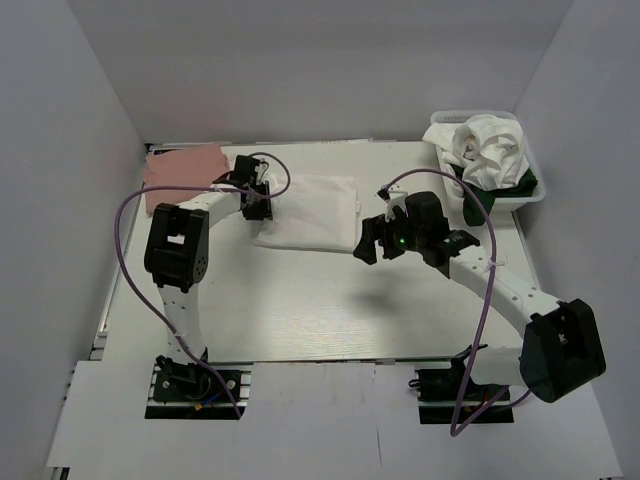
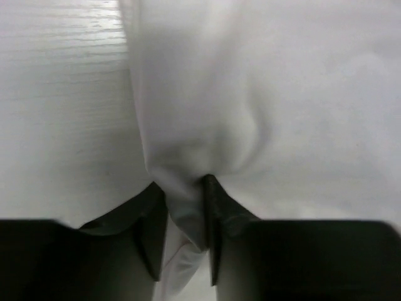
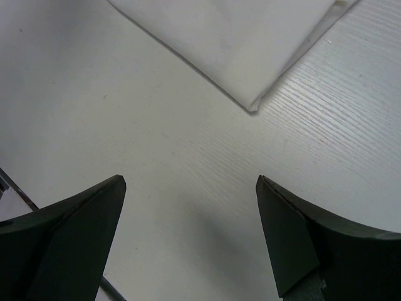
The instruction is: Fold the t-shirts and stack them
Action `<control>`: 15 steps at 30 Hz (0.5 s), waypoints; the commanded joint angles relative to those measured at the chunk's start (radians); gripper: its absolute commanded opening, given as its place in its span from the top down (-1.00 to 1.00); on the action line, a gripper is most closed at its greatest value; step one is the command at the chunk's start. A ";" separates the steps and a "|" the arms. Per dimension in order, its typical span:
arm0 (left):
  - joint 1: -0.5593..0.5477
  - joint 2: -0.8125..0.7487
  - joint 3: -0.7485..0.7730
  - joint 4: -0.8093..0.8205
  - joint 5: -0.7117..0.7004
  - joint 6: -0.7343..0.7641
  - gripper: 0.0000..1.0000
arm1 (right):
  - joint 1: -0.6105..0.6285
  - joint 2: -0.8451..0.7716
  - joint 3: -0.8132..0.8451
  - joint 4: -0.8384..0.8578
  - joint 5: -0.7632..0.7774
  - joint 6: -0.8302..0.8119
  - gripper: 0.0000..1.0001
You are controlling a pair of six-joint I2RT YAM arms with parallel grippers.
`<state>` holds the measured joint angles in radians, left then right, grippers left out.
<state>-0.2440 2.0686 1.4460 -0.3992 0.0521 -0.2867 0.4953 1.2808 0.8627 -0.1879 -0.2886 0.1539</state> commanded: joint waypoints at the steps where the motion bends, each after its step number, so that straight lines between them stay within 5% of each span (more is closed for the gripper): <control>1: -0.009 0.039 -0.027 -0.053 0.041 0.021 0.29 | 0.008 -0.023 -0.016 0.015 0.014 0.001 -0.81; 3: -0.009 0.048 -0.016 -0.044 0.071 0.032 0.92 | 0.006 -0.023 -0.017 0.018 0.014 -0.001 -0.81; 4: -0.009 0.048 0.002 -0.044 0.071 0.032 1.00 | 0.005 -0.024 -0.021 0.019 0.019 0.001 -0.81; 15: 0.012 -0.077 0.191 -0.153 -0.277 0.165 1.00 | 0.006 -0.052 -0.050 0.061 0.020 -0.005 -0.81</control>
<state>-0.2520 2.0956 1.5631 -0.5114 -0.0734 -0.1913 0.4980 1.2575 0.8200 -0.1699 -0.2733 0.1532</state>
